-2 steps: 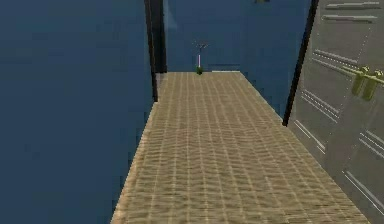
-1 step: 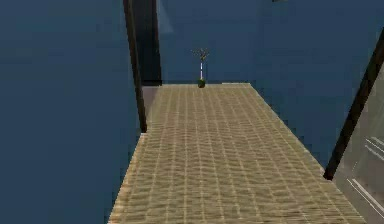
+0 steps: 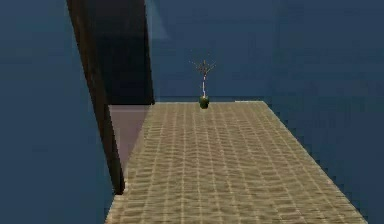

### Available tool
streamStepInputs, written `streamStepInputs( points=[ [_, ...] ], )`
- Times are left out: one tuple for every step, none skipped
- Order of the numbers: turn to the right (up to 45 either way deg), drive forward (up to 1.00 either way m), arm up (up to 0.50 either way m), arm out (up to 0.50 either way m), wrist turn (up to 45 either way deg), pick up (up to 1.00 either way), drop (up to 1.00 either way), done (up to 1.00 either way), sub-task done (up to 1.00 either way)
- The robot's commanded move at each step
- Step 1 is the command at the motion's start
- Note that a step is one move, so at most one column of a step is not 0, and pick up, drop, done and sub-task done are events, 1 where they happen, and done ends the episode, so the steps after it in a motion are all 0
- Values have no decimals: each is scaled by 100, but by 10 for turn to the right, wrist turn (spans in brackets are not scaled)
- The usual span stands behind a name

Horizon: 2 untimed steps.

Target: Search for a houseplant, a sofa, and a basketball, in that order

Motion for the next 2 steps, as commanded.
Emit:
streamStepInputs(
  points=[
    [0, 100, 0, 0, 0, 0, 0, 0, 0],
    [0, 65, 0, 0, 0, 0, 0, 0, 0]
  ],
)
